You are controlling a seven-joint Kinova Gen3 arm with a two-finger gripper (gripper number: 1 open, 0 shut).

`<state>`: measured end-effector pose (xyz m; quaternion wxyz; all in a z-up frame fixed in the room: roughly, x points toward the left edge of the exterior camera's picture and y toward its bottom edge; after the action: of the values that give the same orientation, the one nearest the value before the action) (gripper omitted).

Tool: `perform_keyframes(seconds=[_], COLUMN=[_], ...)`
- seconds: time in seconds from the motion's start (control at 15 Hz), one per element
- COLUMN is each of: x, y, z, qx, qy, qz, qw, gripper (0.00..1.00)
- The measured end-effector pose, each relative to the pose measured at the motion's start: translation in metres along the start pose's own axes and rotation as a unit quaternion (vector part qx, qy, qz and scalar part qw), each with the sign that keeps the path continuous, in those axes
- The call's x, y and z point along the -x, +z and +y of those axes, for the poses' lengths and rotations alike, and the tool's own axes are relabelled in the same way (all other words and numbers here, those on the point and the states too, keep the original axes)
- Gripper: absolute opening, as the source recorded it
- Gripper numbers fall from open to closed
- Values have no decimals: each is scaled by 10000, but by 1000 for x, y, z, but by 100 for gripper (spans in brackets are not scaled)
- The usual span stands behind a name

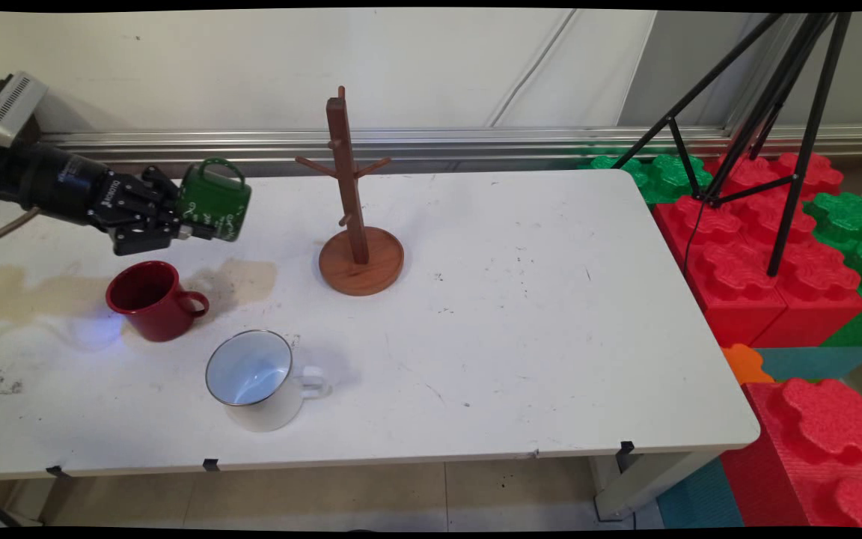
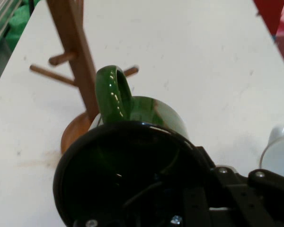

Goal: Place the picked object on the table

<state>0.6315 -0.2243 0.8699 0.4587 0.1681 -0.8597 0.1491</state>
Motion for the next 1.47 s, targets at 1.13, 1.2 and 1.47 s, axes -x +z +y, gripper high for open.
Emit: perform_keyframes(seconds=[1.13,1.2,1.47], x=[38,39,44], y=[-48,-48,-45], z=[-60,-64,-82], qx=[-37,-18,17], qy=[1083,1148,1390], qz=[-1554,-1619,-1873], qw=[9819,9801,9724], gripper=[0,0,0])
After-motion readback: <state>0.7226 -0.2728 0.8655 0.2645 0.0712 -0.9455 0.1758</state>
